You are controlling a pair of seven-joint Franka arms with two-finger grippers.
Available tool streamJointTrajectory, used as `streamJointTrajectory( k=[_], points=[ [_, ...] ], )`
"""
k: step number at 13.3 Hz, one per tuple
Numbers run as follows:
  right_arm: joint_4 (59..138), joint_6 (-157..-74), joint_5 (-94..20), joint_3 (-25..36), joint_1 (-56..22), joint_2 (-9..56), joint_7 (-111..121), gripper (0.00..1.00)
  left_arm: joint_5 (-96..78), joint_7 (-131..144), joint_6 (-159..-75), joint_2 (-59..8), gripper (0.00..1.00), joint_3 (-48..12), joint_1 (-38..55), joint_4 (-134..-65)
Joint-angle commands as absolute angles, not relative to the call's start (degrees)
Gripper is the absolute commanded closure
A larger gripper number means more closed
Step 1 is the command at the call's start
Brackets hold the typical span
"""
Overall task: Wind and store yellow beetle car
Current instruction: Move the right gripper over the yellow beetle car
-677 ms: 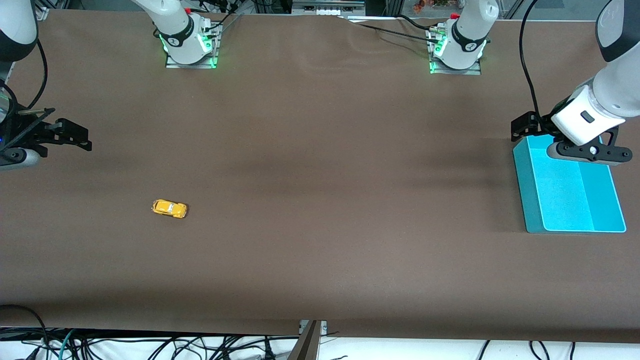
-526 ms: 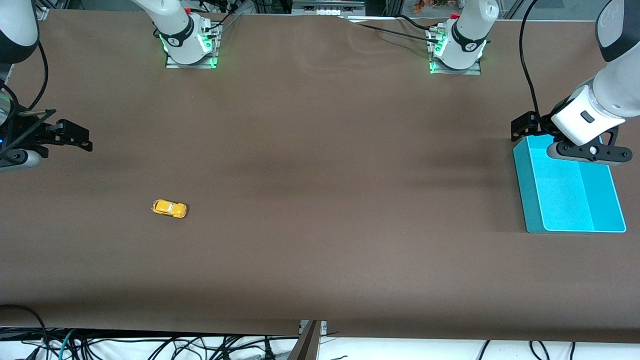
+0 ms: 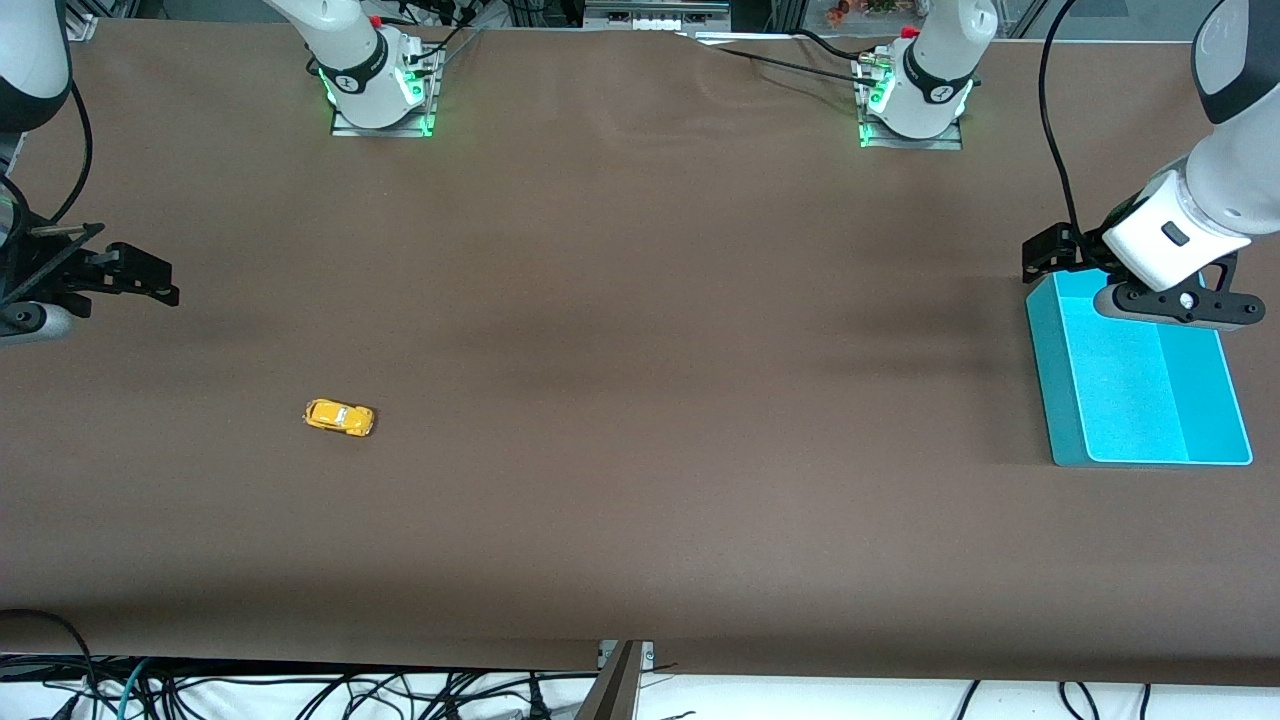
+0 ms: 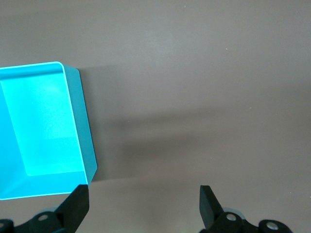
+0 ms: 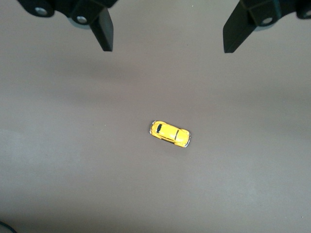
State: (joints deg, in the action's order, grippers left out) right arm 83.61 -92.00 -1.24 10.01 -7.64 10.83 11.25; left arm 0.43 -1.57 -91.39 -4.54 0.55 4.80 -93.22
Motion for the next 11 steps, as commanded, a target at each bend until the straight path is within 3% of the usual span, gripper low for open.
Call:
streamJointTrajectory(
  k=[1,11],
  points=[
    [83.32,-92.11,-1.14,9.58,-7.12,10.81,10.99,0.0,0.0,-2.2,-90.35,-5.36,0.0,0.7,4.57,-91.67],
    [83.67,-90.53,-0.62,9.41,-7.91,12.65,10.89,0.0,0.26,-2.11,-90.35,-5.36,0.0,0.62,4.39,-91.58]
  ],
)
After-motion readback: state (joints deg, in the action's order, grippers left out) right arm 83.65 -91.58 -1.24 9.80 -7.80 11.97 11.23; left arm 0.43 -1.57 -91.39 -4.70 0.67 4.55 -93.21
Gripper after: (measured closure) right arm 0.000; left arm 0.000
